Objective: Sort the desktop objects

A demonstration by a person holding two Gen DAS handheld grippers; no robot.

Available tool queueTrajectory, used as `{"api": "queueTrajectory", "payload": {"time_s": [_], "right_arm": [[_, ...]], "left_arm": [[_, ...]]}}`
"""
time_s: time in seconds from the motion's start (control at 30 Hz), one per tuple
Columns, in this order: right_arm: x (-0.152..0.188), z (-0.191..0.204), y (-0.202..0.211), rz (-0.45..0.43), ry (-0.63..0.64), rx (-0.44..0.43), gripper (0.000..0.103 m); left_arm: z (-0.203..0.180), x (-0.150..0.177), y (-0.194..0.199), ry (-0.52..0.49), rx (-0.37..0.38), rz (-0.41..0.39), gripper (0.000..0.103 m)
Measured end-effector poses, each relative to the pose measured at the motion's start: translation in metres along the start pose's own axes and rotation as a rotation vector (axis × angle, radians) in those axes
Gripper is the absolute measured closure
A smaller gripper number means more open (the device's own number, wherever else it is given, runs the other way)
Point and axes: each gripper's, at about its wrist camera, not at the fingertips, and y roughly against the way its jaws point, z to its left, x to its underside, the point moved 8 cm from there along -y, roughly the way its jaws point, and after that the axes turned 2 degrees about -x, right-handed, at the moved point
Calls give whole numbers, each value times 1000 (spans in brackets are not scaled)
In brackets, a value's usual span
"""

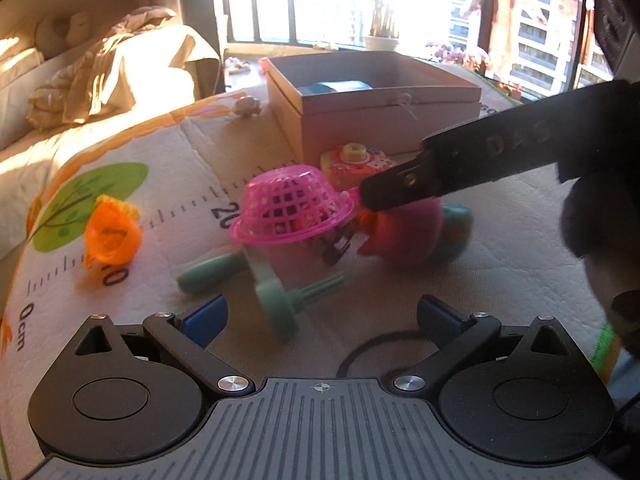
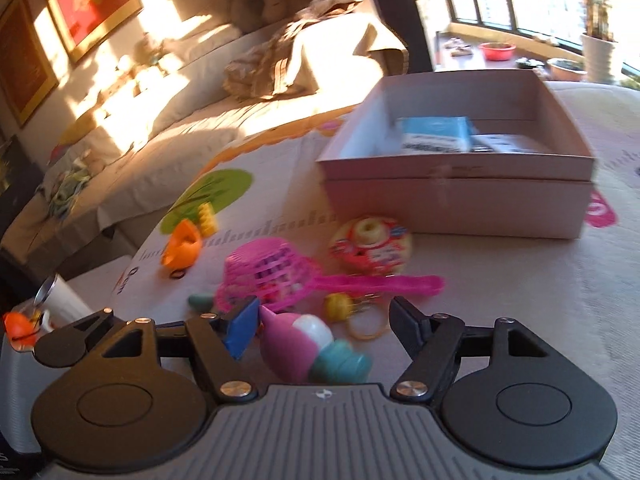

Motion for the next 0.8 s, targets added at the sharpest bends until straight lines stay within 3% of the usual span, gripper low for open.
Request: {"api": "queueTrajectory", "payload": {"time_s": [0.2,0.47,0.57,0.63,0.8], "right_arm": [[-8,-17,11,-47,23,84,31],[-12,-24,9,-77,74,154,30],[-14,-24,4,-86,116,195,34],[-15,-27,-2,-69,113,211,43],[-7,-21,-10,1,67,135,43]], "left_arm": [[11,-7,-9,-23,-96,-29,0],[53,-8,-9,42,-214,-5,0],[60,-7,-6,70,-218,4,0],[61,-6,-2,81,-204,6,0],[57,2,12,89,-169,1,0]]}}
